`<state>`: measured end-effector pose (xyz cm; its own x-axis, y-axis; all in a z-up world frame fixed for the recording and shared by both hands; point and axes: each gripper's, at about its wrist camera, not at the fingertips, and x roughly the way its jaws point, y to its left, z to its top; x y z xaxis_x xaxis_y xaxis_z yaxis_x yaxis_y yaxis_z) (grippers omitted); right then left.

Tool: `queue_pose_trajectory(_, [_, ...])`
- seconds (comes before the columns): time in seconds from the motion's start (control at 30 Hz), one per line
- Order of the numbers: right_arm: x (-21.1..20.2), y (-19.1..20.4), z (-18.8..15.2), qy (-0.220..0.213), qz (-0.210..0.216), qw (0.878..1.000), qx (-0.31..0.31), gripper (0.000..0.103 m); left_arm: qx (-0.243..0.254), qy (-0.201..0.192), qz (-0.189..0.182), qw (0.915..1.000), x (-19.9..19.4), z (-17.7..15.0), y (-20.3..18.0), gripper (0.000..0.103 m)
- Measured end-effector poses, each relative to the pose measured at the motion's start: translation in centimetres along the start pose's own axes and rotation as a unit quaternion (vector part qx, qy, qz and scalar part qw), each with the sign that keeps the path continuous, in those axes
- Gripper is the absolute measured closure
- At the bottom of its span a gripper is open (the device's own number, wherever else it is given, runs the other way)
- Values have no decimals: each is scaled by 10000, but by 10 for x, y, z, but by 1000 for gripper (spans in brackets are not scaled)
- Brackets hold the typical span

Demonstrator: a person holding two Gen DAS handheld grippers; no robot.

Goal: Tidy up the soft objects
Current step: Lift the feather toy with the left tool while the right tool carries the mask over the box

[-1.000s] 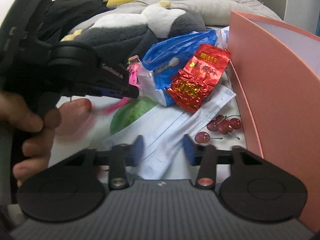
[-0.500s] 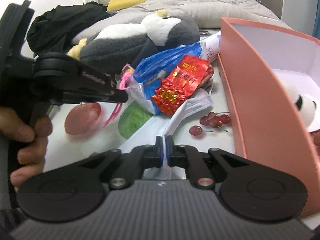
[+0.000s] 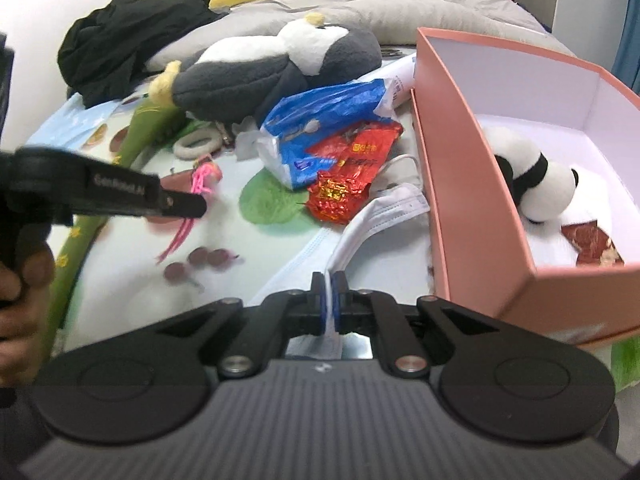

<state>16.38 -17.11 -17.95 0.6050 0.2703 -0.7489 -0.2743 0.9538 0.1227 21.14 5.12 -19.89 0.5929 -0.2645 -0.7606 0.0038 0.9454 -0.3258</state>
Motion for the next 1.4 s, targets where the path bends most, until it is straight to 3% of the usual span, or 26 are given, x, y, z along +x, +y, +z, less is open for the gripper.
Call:
queue_pose_trajectory(0.2, [-15, 6, -13, 155, 45, 9999, 17, 95, 60, 223, 63, 9997, -16, -31, 6, 100])
queue_pose_trajectory(0.4, [-27, 15, -24, 198, -300, 9988, -321, 94, -70, 355, 105, 9993, -24, -54, 13, 99])
queue_pose_trajectory(0.5, [-23, 13, -25, 303, -274, 9989, -223, 93, -129, 397, 226, 9989, -23, -59, 15, 96])
queue_pose_trajectory(0.6, [-19, 10, -26, 364, -376, 9986, -94, 86, -200, 398, 187, 9988, -22, -59, 16, 70])
queue_pose_trajectory(0.63, [-19, 9, -26, 351, -372, 9987, -27, 83, -190, 336, 207, 9990, -23, -59, 15, 54])
queue_pose_trajectory(0.67, [-18, 8, -25, 330, -316, 9989, 44, 72, -163, 269, 254, 9992, -24, -58, 14, 48])
queue_pose_trajectory(0.7, [-18, 7, -25, 304, -290, 9991, 107, 63, -154, 228, 292, 9992, -24, -57, 13, 48])
queue_pose_trajectory(0.77, [-17, 6, -25, 224, -342, 9990, 177, 58, -257, 207, 287, 9990, -22, -54, 16, 48])
queue_pose_trajectory(1.27, [16, 4, -29, 233, -500, 9983, 208, 59, -618, -60, 445, 9971, 1, -28, 24, 48])
queue_pose_trajectory(1.37, [19, 2, -30, 220, -481, 9985, 169, 63, -483, -48, 477, 9977, 5, -29, 20, 50])
queue_pose_trajectory(1.4, [19, 2, -29, 207, -491, 9985, 152, 70, -445, -46, 477, 9979, 6, -29, 18, 53])
